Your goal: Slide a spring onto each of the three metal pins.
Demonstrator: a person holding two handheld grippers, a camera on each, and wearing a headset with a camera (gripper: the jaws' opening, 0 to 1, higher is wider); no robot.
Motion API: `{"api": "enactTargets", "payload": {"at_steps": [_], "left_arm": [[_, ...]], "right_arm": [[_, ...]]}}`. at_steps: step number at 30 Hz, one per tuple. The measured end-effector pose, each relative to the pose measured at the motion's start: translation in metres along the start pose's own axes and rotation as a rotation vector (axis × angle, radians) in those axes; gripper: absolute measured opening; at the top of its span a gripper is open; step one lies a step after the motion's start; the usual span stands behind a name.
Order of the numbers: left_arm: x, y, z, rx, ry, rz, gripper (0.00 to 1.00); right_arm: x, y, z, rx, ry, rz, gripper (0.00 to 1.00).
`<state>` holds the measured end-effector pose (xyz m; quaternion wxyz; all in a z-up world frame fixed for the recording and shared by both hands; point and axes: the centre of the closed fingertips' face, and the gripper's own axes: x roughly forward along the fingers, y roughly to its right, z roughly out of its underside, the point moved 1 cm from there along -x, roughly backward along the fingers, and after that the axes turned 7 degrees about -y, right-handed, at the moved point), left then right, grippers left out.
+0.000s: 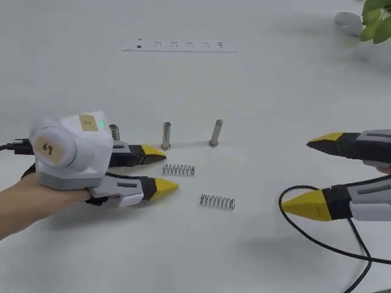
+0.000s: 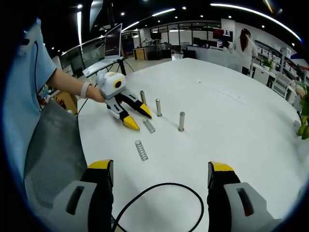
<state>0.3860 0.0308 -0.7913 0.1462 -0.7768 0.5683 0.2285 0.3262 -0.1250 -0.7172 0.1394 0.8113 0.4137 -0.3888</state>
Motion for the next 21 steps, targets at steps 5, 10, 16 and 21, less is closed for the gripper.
{"api": "enactTargets", "payload": {"at_steps": [5, 10, 16, 21], "left_arm": [[0.001, 0.0002, 0.0001, 0.007, -0.004, 0.002, 0.21], [0.002, 0.0002, -0.0003, 0.006, -0.002, 0.004, 0.14], [0.0025, 0.0004, 0.0013, 0.002, -0.01, 0.001, 0.08], [-0.0001, 0.0008, 0.002, 0.006, -0.01, -0.004, 0.06]], "right_arm": [[-0.0003, -0.0002, -0.0001, 0.002, 0.0, 0.0, 0.79], [0.0, -0.0002, 0.0013, 0.002, -0.003, -0.002, 0.78], [0.001, -0.0009, 0.0021, 0.005, -0.004, -0.004, 0.78], [0.0012, -0.0016, 0.0017, 0.006, -0.004, -0.004, 0.78]]}}
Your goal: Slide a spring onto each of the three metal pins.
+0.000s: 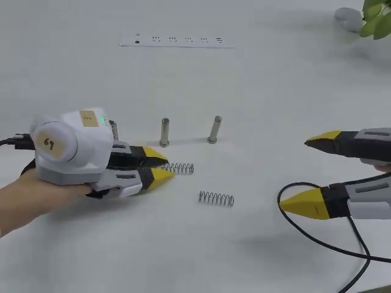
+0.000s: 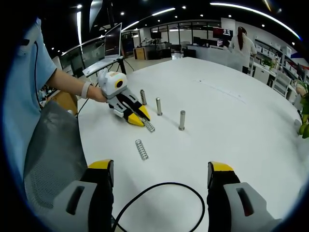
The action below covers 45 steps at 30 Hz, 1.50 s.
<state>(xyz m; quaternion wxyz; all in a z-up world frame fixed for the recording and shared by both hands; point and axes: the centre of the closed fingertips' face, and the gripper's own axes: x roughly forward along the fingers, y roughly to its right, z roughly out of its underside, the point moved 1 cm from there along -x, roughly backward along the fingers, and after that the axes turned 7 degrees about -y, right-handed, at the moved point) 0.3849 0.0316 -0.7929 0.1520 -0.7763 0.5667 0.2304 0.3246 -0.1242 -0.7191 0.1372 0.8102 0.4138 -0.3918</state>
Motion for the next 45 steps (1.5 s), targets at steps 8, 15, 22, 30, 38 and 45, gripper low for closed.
{"api": "enactTargets", "payload": {"at_steps": [8, 15, 22, 30, 38, 45], "left_arm": [[-0.004, 0.0, 0.002, 0.01, -0.008, -0.008, 0.03], [-0.004, 0.0, 0.002, 0.0, -0.005, -0.006, 0.02], [-0.005, 0.002, 0.001, -0.014, 0.004, -0.001, 0.02], [-0.008, 0.001, -0.002, -0.004, 0.008, -0.004, 0.02], [-0.017, 0.005, -0.01, 0.006, 0.026, 0.001, 0.02], [-0.029, 0.01, -0.022, 0.02, 0.053, 0.004, 0.02]], "right_arm": [[0.001, -0.003, 0.0, -0.003, -0.005, -0.001, 0.78], [0.002, -0.005, 0.001, -0.004, -0.01, -0.002, 0.78], [0.004, -0.009, 0.002, -0.006, -0.016, -0.007, 0.78], [0.006, -0.012, 0.0, -0.008, -0.016, -0.014, 0.77], [0.007, -0.013, -0.005, -0.02, -0.01, -0.021, 0.77], [0.008, -0.013, -0.015, -0.039, 0.001, -0.035, 0.77]]}}
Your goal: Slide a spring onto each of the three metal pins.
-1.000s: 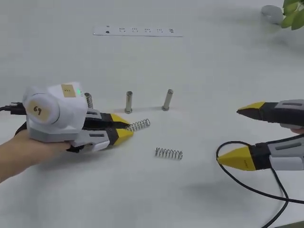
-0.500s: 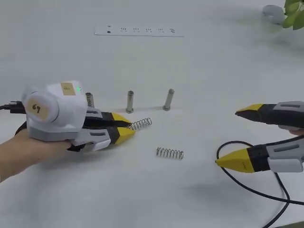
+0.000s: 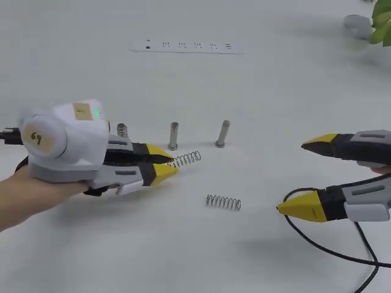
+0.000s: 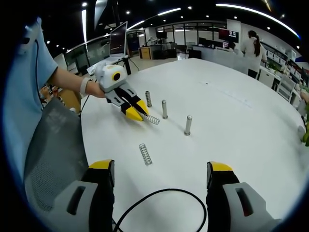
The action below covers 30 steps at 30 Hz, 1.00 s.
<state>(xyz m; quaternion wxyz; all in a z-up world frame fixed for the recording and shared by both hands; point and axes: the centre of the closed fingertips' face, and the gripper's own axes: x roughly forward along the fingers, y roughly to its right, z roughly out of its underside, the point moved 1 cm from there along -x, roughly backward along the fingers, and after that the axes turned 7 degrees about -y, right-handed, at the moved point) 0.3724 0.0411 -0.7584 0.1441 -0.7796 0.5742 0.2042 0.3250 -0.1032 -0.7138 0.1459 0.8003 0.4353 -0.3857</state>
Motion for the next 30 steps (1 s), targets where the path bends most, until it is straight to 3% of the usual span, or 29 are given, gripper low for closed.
{"api": "enactTargets", "payload": {"at_steps": [10, 30], "left_arm": [[-0.017, 0.015, -0.006, 0.052, -0.005, 0.017, 0.02], [-0.04, 0.037, -0.022, 0.041, 0.058, 0.042, 0.02]], "right_arm": [[0.004, -0.005, -0.016, -0.025, 0.027, -0.027, 0.75], [0.017, -0.021, -0.049, -0.09, 0.057, -0.116, 0.71]]}}
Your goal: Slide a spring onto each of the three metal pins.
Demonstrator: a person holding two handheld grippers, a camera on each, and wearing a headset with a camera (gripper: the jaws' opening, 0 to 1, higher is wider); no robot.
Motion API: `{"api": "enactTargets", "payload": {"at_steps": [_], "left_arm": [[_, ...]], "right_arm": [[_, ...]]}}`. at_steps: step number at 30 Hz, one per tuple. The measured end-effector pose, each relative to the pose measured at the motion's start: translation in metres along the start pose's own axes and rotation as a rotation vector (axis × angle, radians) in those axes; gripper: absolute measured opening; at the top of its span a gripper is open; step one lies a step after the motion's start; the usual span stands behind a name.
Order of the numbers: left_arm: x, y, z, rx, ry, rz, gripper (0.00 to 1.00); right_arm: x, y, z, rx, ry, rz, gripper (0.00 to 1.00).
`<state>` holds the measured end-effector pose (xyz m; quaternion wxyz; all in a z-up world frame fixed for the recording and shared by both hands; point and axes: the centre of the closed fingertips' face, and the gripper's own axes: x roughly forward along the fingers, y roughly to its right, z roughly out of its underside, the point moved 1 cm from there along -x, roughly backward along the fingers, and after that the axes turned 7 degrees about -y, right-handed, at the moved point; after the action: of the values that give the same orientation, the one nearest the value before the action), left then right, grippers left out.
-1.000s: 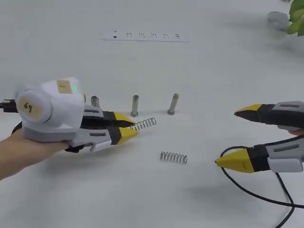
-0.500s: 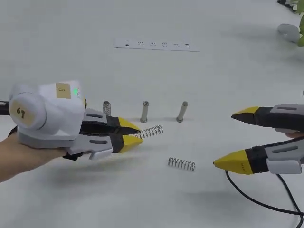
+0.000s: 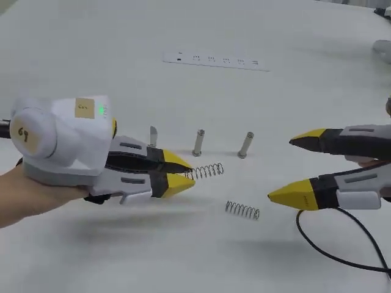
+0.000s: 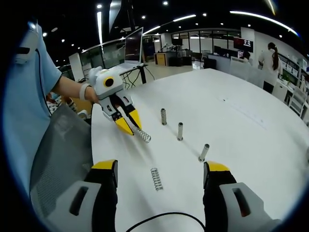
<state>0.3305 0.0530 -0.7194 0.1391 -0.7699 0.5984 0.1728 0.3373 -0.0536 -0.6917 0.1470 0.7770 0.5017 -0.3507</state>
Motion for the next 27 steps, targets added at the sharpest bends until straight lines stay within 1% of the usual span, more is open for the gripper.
{"api": "enactTargets", "payload": {"at_steps": [6, 9, 11, 13, 16, 18, 19, 21, 24, 25, 27], "left_arm": [[-0.004, 0.004, -0.002, -0.002, 0.007, 0.007, 0.02], [-0.007, 0.008, -0.005, -0.004, 0.014, 0.013, 0.02], [-0.007, 0.009, -0.004, -0.002, 0.014, 0.016, 0.02], [-0.008, 0.011, -0.002, -0.004, 0.012, 0.017, 0.02], [-0.008, 0.014, -0.001, -0.007, 0.011, 0.021, 0.02], [-0.008, 0.014, -0.001, -0.009, 0.012, 0.019, 0.02], [-0.008, 0.014, -0.001, -0.011, 0.014, 0.02, 0.02], [-0.008, 0.015, -0.001, -0.012, 0.016, 0.02, 0.02], [-0.008, 0.016, -0.004, -0.013, 0.024, 0.02, 0.02], [-0.008, 0.016, -0.004, -0.015, 0.026, 0.021, 0.02], [-0.007, 0.017, -0.005, -0.016, 0.03, 0.023, 0.02]], "right_arm": [[0.009, -0.005, -0.008, -0.025, -0.003, -0.04, 0.67], [0.011, -0.009, -0.013, -0.031, 0.0, -0.071, 0.6], [0.014, -0.012, -0.017, -0.03, 0.004, -0.102, 0.57], [0.017, -0.011, -0.019, -0.036, 0.002, -0.108, 0.57], [0.022, -0.015, -0.021, -0.043, -0.006, -0.143, 0.55], [0.024, -0.019, -0.021, -0.037, -0.012, -0.174, 0.52], [0.026, -0.017, -0.02, -0.028, -0.015, -0.193, 0.5], [0.028, -0.02, -0.022, -0.008, -0.004, -0.229, 0.47], [0.03, -0.024, -0.024, 0.011, 0.003, -0.264, 0.41], [0.031, -0.027, -0.024, 0.023, 0.001, -0.287, 0.39], [0.033, -0.024, -0.025, 0.029, 0.002, -0.294, 0.37]]}}
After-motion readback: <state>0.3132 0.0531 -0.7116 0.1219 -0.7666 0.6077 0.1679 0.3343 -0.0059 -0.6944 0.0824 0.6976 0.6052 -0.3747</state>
